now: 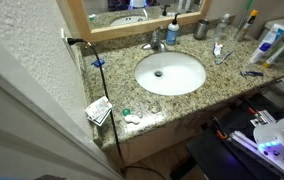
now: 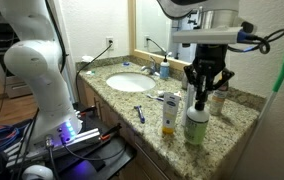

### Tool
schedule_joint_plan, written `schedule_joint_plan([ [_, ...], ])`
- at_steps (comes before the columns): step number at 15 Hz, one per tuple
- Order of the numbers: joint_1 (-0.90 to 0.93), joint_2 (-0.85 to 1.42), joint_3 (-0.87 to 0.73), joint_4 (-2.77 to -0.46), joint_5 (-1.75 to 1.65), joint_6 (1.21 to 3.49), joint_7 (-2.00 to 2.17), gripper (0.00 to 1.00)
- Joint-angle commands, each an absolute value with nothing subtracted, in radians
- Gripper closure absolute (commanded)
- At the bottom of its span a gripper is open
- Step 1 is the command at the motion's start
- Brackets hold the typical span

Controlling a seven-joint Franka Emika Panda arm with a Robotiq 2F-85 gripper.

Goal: Place the blue and white pump bottle on the right side of the faucet, place the green and white pump bottle on the left side of the faucet, put the toothbrush in the silver cup, place the toothpaste next to the silver cup

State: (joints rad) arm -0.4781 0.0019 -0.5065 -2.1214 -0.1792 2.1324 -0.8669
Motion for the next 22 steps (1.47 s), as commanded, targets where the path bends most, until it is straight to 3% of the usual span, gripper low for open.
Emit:
schedule_joint_plan([
  [1, -0.482, -0.147, -0.506, -2.084, -0.144, 2.046, -0.98, 0.96],
  [5, -0.456, -0.307, -0.53, -2.015, -0.108, 1.895, -1.132, 0.96],
  [6, -0.452, -0.235, -0.524, -2.03, -0.147, 1.957, -1.061, 0.84],
  [8, -0.447, -0.311, -0.535, -2.017, -0.136, 1.904, -1.094, 0.84],
  [9, -0.442, -0.33, -0.519, -2.023, -0.148, 1.907, -1.073, 0.96],
  [14, -0.356, -0.485, -0.345, -2.029, -0.295, 1.836, -0.98, 0.96],
  [17, -0.254, -0.525, -0.236, -1.977, -0.339, 1.655, -0.989, 0.96],
  [18, -0.263, -0.507, -0.302, -2.004, -0.327, 1.731, -0.968, 0.84],
  [20, -0.215, -0.535, -0.255, -1.99, -0.334, 1.664, -0.955, 0.84],
  [21, -0.209, -0.54, -0.249, -1.989, -0.335, 1.659, -0.954, 0.96],
  [22, -0.207, -0.519, -0.244, -2.002, -0.359, 1.67, -0.952, 0.96],
])
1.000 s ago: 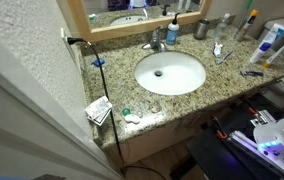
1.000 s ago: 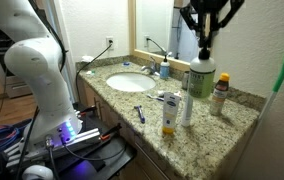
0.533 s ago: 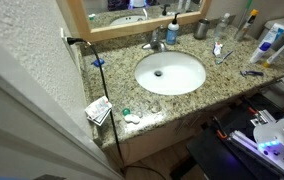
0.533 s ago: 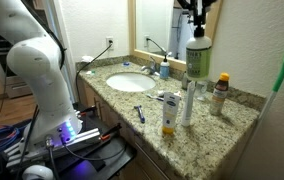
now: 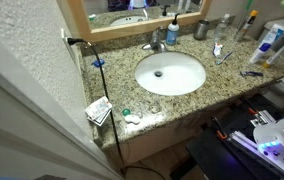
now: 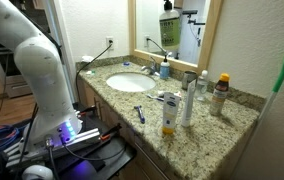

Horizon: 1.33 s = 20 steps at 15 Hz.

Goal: Place the blue and white pump bottle on the right side of the faucet, place the green and white pump bottle on the left side of the faucet, put the toothbrush in the silver cup, place the toothpaste next to the silver cup

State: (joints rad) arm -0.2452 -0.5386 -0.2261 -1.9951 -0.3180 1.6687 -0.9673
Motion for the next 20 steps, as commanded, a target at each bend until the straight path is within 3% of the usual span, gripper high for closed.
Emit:
schedule_joint_plan([
  [1, -0.183, -0.505, -0.23, -2.009, -0.374, 1.668, -0.976, 0.96],
  [8, 0.024, -0.377, -0.079, -1.827, -0.372, 1.587, -1.067, 0.96],
  [9, 0.004, -0.445, -0.093, -1.932, -0.371, 1.626, -0.994, 0.96],
  [10, 0.022, -0.433, -0.078, -1.911, -0.37, 1.624, -0.986, 0.84],
  [12, 0.023, -0.432, -0.08, -1.918, -0.37, 1.624, -0.976, 0.84],
  [13, 0.02, -0.433, -0.09, -1.921, -0.369, 1.624, -0.977, 0.96],
  [17, 0.104, -0.449, 0.002, -1.933, -0.336, 1.614, -0.969, 0.96],
  [20, 0.179, -0.383, 0.09, -1.808, -0.252, 1.571, -0.913, 0.96],
])
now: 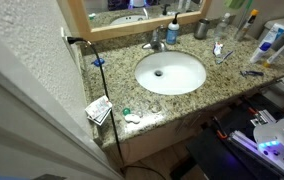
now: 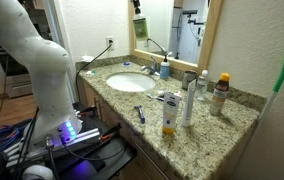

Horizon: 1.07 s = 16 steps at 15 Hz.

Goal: Place the blue and white pump bottle on the right side of the faucet, place the green and white pump bottle on the left side of the faucet, put the toothbrush in the silver cup, place the toothpaste next to the silver cup

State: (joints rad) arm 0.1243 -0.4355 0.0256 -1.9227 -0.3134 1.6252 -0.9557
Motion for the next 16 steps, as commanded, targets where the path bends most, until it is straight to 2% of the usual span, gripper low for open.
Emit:
schedule_joint_plan([
  [1, 0.195, -0.366, 0.11, -1.765, -0.22, 1.555, -0.884, 0.96],
  [2, 0.181, -0.421, 0.084, -1.871, -0.26, 1.605, -0.901, 0.84],
  [4, 0.208, -0.402, 0.117, -1.817, -0.235, 1.582, -0.868, 0.84],
  [5, 0.209, -0.395, 0.12, -1.805, -0.233, 1.577, -0.868, 0.96],
  [9, 0.225, -0.271, 0.171, -1.767, -0.243, 1.585, -0.823, 0.96],
  [14, 0.227, -0.05, 0.216, -1.552, -0.231, 1.592, -0.641, 0.96],
  [15, 0.231, -0.13, 0.212, -1.668, -0.233, 1.606, -0.675, 0.84],
  [16, 0.231, -0.091, 0.215, -1.626, -0.233, 1.605, -0.655, 0.84],
])
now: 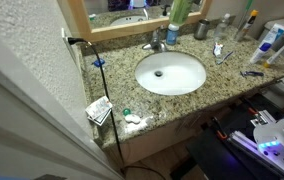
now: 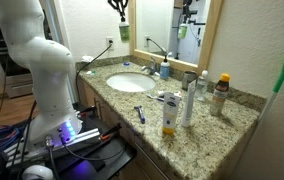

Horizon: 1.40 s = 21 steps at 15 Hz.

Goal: Place the blue and white pump bottle on the right side of the faucet, place the green and white pump bottle on the left side of the faucet, put the toothbrush in the silver cup, place the toothpaste next to the silver cup

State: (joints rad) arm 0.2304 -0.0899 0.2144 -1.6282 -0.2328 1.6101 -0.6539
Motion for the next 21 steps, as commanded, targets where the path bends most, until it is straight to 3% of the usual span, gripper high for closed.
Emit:
schedule_joint_plan([
  [1, 0.229, -0.065, 0.216, -1.598, -0.233, 1.606, -0.647, 0.84],
  [2, 0.228, -0.053, 0.216, -1.583, -0.233, 1.605, -0.645, 0.96],
  [11, 0.257, 0.33, 0.229, -1.23, -0.228, 1.533, -0.384, 0.96],
  [12, 0.245, 0.241, 0.23, -1.374, -0.237, 1.602, -0.404, 0.84],
  [14, 0.248, 0.306, 0.23, -1.301, -0.237, 1.585, -0.393, 0.84],
  [15, 0.249, 0.32, 0.23, -1.282, -0.237, 1.577, -0.391, 0.96],
  [21, 0.265, 0.534, 0.187, -1.128, -0.233, 1.58, -0.226, 0.96],
])
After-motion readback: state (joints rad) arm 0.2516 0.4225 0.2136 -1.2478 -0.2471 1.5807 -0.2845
